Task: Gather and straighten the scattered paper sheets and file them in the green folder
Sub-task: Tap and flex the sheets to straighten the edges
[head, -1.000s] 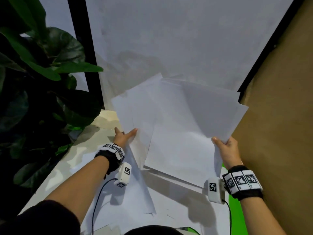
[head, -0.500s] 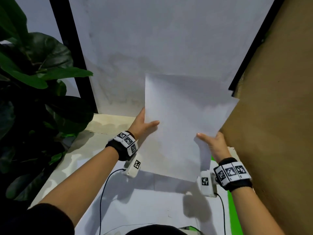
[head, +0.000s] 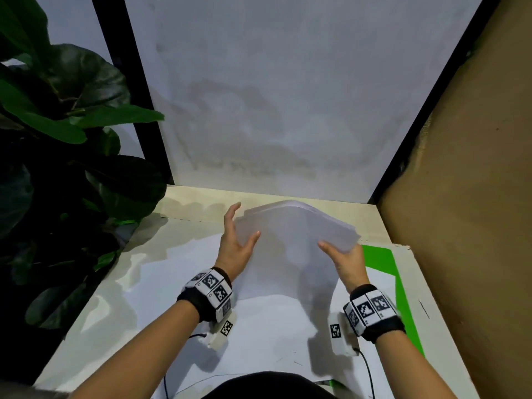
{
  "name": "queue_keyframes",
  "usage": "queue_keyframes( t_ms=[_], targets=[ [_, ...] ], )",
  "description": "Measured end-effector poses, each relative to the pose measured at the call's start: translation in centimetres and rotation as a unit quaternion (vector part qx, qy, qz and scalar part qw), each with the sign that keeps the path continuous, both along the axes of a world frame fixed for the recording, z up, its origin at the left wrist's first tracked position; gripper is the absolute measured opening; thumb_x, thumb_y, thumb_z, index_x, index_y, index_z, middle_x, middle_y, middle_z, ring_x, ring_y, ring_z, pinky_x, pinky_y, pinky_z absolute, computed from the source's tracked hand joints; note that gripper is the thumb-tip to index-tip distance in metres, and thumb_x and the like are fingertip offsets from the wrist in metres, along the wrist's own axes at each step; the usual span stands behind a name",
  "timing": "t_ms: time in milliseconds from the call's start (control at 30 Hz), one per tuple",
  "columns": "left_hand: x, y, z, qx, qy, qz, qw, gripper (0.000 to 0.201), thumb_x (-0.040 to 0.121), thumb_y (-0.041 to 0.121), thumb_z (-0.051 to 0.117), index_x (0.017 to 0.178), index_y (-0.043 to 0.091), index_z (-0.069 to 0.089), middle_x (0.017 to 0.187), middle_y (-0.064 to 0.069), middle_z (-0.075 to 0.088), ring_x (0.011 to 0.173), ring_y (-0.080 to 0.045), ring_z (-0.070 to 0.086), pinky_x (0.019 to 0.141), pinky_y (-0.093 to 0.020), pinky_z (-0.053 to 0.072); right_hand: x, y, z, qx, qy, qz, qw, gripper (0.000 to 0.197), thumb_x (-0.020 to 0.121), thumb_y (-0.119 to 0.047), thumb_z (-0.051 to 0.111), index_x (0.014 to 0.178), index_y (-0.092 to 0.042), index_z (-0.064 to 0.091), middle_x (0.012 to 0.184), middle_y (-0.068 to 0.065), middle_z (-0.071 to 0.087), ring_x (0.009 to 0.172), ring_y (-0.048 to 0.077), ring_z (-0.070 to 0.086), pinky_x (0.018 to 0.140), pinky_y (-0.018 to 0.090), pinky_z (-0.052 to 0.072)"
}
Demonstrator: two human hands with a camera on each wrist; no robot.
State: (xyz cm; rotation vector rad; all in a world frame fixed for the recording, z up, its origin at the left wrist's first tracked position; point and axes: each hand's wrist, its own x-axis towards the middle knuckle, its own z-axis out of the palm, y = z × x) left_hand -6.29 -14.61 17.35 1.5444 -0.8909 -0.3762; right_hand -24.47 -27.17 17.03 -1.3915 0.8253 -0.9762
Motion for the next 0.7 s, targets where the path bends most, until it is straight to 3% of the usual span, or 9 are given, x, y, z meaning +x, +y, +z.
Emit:
queue_keyframes(
  t_ms=[67,133,200,267,333,400,467,567,700],
  targets=[
    [-0.5,0.3,0.2,-0.022,-0.015,0.016,1.000,0.055,0.086,0.011,0.056,0.130,0.021,0.026,0.123,0.023,0.035,0.120,-0.002,0.038,0.104,-0.019,0.030,0.4,0.5,-0.1,0.000,0.006,-0.010,1.000,0.023,0.069,-0.006,0.072,0.079,-0.023,0.060,0.074,-0.010,0.068,0.062,-0.009,0.063,0.071,0.025,0.049],
    [-0.6,0.5,0.7,-0.066,-0.016,0.036,0.997,0.050,0.083,0.011,0.055,0.124,0.023,0.029,0.111,0.024,0.039,0.101,0.016,0.043,0.096,-0.012,0.037,0.6,0.5,0.1,-0.005,-0.013,-0.015,1.000,0.023,0.068,-0.007,0.073,0.079,-0.024,0.061,0.066,-0.014,0.070,0.064,-0.008,0.064,0.069,0.018,0.052],
    [-0.7,0.7,0.9,-0.089,-0.013,0.061,0.994,0.050,0.082,0.009,0.056,0.120,0.029,0.029,0.100,0.017,0.045,0.094,0.018,0.047,0.089,-0.008,0.038,0.6,0.5,0.0,-0.006,-0.038,-0.018,0.999,0.026,0.072,0.001,0.069,0.082,-0.022,0.062,0.068,-0.020,0.071,0.069,-0.006,0.065,0.068,0.010,0.051],
    [-0.9,1.2,0.3,-0.059,0.002,0.063,0.996,0.047,0.085,0.011,0.056,0.118,0.030,0.030,0.098,0.016,0.046,0.092,0.019,0.048,0.086,-0.009,0.039,0.6,0.7,-1.1,0.011,-0.006,-0.005,1.000,0.026,0.074,0.004,0.068,0.084,-0.020,0.064,0.077,-0.009,0.073,0.070,0.002,0.066,0.066,0.010,0.051],
    [-1.1,1.6,-0.6,-0.001,0.034,0.036,0.999,0.037,0.089,0.011,0.053,0.117,0.026,0.035,0.101,0.013,0.052,0.097,0.012,0.055,0.085,-0.016,0.043,0.8,1.4,-2.6,0.039,0.064,0.031,0.997,0.021,0.074,0.003,0.068,0.089,-0.011,0.063,0.094,0.013,0.069,0.070,0.007,0.064,0.060,0.008,0.050],
    [-1.3,2.0,-0.9,0.027,0.040,0.031,0.998,0.027,0.090,0.013,0.052,0.115,0.019,0.044,0.101,0.004,0.058,0.105,-0.016,0.060,0.091,-0.029,0.047,0.8,1.6,-3.7,0.047,0.105,0.020,0.993,0.023,0.076,0.002,0.066,0.098,-0.001,0.062,0.106,0.022,0.065,0.075,0.013,0.063,0.056,0.006,0.049],
    [-1.4,2.4,0.3,0.001,0.059,0.049,0.997,0.021,0.089,0.011,0.053,0.109,0.015,0.052,0.096,0.005,0.061,0.101,-0.023,0.060,0.093,-0.035,0.048,0.8,1.4,-2.6,0.031,0.076,-0.012,0.997,0.019,0.077,0.002,0.065,0.095,-0.003,0.063,0.099,0.013,0.069,0.076,0.010,0.064,0.059,0.006,0.049],
    [-1.5,3.1,2.4,-0.072,0.090,0.061,0.992,0.018,0.086,0.011,0.058,0.100,0.023,0.056,0.095,0.003,0.064,0.097,-0.019,0.062,0.090,-0.030,0.050,0.3,1.4,-0.2,-0.005,0.009,-0.004,1.000,0.024,0.076,0.002,0.066,0.085,-0.020,0.063,0.074,-0.019,0.072,0.071,-0.006,0.065,0.071,0.010,0.052],
    [-1.4,4.4,1.3,-0.073,0.130,0.045,0.988,0.024,0.083,0.012,0.061,0.107,0.016,0.057,0.101,0.002,0.066,0.095,-0.009,0.065,0.086,-0.021,0.053,-0.3,2.2,-0.3,-0.025,0.014,0.037,0.999,0.028,0.074,0.003,0.068,0.084,-0.022,0.063,0.071,-0.024,0.071,0.072,-0.006,0.065,0.069,0.009,0.051]
  ],
)
